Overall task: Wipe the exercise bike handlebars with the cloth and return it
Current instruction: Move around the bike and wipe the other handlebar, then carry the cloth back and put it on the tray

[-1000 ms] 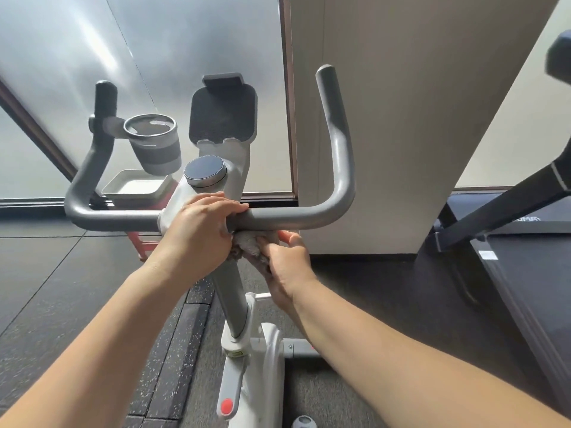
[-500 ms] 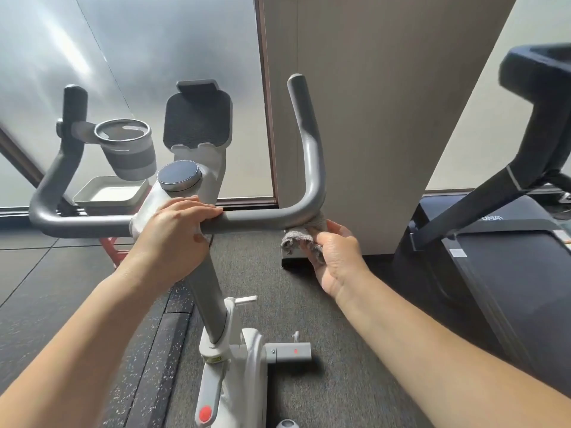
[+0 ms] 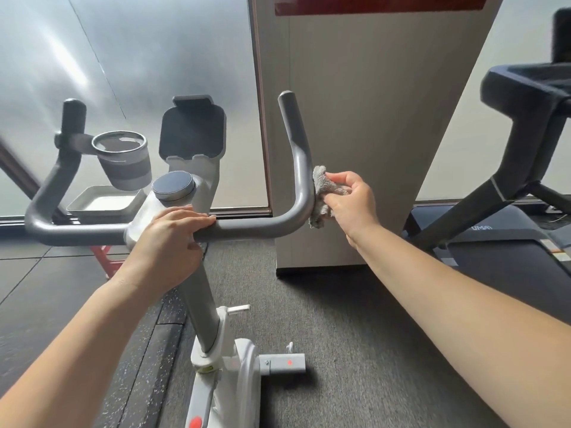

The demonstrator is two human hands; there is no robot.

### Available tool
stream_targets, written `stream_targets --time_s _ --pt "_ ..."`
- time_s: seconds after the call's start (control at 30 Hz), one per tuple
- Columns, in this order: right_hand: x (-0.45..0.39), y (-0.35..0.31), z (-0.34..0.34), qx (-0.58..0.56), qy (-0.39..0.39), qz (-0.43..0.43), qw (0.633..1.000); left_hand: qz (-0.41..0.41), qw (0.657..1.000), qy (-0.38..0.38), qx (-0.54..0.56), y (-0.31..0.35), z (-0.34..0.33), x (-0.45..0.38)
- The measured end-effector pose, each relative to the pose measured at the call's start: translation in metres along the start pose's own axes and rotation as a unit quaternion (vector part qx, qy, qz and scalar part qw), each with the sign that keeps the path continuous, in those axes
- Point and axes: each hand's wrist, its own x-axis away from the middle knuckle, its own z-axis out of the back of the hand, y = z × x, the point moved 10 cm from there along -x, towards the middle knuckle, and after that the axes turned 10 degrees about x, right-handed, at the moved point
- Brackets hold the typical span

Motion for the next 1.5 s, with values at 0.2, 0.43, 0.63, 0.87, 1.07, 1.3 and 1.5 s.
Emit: stream_targets --time_s 0.2,0.43,0.63,0.87,1.07,1.3,1.5 --pt "0.02 0.012 -0.002 0.021 0.007 0.03 0.999 -0.005 1.0 0.024 -0.007 0.011 0.007 0.001" --pt "0.059 0.013 -0.002 0.058 -0.054 0.068 0.994 0.001 1.0 0.004 -0.02 0.0 -0.005 0.001" --pt "0.077 0.021 0.013 0.038 -0.074 0.073 0.994 0.027 0.996 0.047 0.07 0.029 0.006 0.012" --pt "0.072 0.037 0.056 -0.055 -0.095 -0.016 0.994 -0.021 0.996 0.045 0.074 0.093 -0.022 0.047" --pt "0.079 0.047 0.111 0.01 -0.101 -0.01 0.995 0.079 0.992 -0.094 -0.019 0.12 -0.076 0.079" --pt "0.097 0.063 0.185 0.181 -0.049 0.026 0.982 0.086 0.982 -0.129 -0.11 0.171 -0.107 0.109" --pt "0.116 0.074 0.215 0.275 -0.062 0.026 0.959 0.093 0.974 -0.141 -0.148 0.201 -0.118 0.143"
